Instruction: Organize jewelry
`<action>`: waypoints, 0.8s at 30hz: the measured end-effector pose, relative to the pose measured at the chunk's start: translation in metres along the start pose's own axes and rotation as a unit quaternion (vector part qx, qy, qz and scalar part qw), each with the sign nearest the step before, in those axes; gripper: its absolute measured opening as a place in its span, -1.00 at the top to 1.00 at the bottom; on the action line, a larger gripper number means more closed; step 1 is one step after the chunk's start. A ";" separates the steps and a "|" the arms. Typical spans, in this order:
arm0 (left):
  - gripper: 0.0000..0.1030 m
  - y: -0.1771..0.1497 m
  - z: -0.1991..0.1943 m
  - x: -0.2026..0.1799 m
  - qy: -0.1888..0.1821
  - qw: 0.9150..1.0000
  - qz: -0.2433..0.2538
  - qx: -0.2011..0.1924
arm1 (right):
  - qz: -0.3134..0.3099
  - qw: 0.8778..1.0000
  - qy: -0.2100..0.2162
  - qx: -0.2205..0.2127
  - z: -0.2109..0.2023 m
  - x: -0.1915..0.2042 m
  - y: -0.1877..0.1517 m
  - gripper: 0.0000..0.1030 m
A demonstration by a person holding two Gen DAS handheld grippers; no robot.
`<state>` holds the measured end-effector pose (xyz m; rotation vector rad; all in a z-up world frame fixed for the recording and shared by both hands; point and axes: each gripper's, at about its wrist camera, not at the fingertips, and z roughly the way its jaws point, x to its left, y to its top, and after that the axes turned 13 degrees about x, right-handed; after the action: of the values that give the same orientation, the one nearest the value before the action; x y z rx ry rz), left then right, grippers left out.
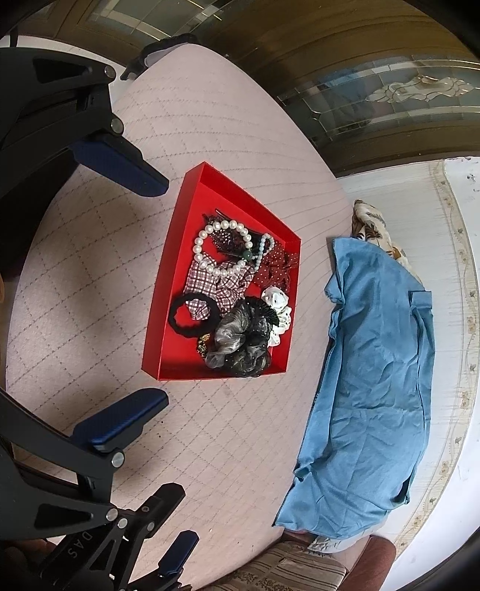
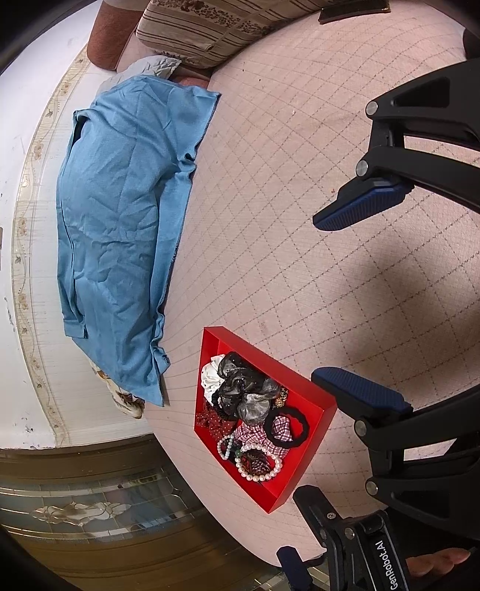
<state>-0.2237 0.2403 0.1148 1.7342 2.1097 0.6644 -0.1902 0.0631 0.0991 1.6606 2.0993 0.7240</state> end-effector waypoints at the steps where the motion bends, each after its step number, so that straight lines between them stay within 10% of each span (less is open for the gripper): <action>1: -1.00 0.000 0.001 0.000 -0.001 1.000 0.000 0.001 | 0.000 1.000 0.000 0.000 0.000 0.000 0.000 -0.56; 24: -1.00 -0.001 0.007 0.007 -0.011 1.000 -0.011 0.015 | -0.010 1.000 0.005 0.008 0.006 0.010 -0.003 -0.57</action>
<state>-0.2224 0.2485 0.1087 1.7237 2.1308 0.6088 -0.1921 0.0730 0.0929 1.6456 2.1296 0.7123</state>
